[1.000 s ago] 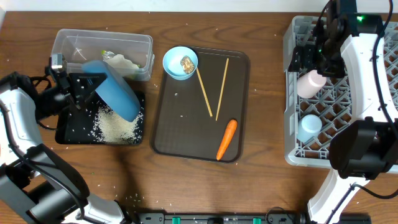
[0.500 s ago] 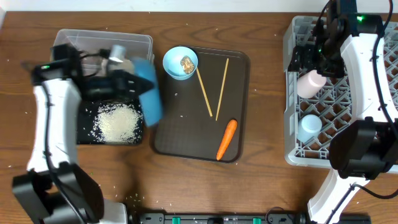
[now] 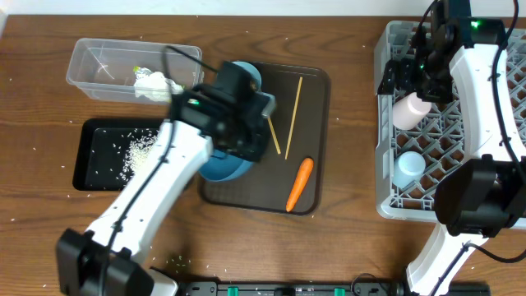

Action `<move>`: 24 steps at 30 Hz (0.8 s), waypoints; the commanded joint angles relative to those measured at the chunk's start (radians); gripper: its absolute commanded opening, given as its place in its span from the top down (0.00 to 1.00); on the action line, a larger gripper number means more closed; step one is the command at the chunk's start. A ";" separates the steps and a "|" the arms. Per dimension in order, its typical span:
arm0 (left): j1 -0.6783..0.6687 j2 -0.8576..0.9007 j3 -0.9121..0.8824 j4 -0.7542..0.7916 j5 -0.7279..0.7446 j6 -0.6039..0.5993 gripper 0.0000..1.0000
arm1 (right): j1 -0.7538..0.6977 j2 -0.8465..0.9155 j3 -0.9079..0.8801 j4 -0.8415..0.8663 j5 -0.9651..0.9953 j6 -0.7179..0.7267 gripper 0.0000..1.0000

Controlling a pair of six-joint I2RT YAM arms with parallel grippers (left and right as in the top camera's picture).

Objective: Sort waste into correct bins and load items into the dishwasher rack
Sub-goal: 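Set the empty blue bowl back on the brown tray and release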

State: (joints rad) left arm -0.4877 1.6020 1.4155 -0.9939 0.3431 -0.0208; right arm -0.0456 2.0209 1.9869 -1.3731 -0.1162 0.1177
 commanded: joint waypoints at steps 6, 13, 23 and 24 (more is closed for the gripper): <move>-0.121 0.129 0.008 0.035 -0.202 -0.064 0.94 | 0.015 -0.014 0.012 -0.019 -0.008 -0.007 0.05; -0.127 0.204 0.008 0.040 -0.198 -0.079 0.94 | 0.015 -0.014 0.012 -0.019 -0.008 -0.007 0.05; -0.127 0.204 0.011 0.051 -0.171 -0.117 0.51 | 0.022 -0.014 0.012 -0.014 -0.009 -0.008 0.04; -0.127 0.204 0.014 0.050 -0.168 -0.122 0.50 | 0.024 -0.014 0.012 -0.013 -0.009 -0.008 0.04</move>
State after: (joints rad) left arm -0.6147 1.8114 1.4151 -0.9409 0.1680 -0.1276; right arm -0.0433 2.0209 1.9869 -1.3895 -0.1165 0.1177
